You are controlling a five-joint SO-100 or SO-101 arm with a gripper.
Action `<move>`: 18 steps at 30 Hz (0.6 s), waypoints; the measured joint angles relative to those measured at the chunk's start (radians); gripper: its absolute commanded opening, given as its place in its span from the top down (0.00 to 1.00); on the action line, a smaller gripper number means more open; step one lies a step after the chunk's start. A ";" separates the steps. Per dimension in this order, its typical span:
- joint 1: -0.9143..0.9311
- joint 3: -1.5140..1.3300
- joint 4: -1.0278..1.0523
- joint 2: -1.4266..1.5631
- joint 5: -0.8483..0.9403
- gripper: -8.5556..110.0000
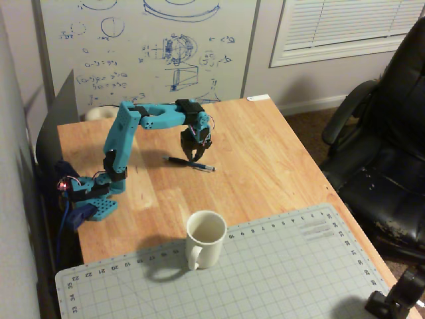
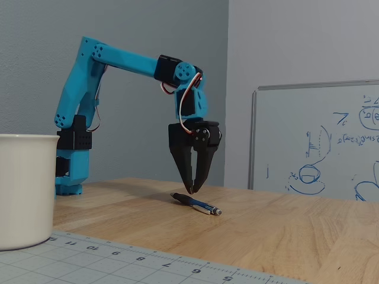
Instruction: Touch the pen.
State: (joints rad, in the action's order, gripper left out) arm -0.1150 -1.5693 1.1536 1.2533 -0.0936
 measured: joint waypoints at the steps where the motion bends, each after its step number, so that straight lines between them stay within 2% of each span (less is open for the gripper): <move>1: -0.006 0.000 -0.008 -0.005 0.000 0.92; 9: -0.015 0.012 -0.126 -0.060 0.000 0.92; 18: -0.015 0.012 -0.137 -0.071 0.000 0.92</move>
State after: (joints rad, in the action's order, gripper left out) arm -0.1304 -1.5570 1.0170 1.1827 -0.0936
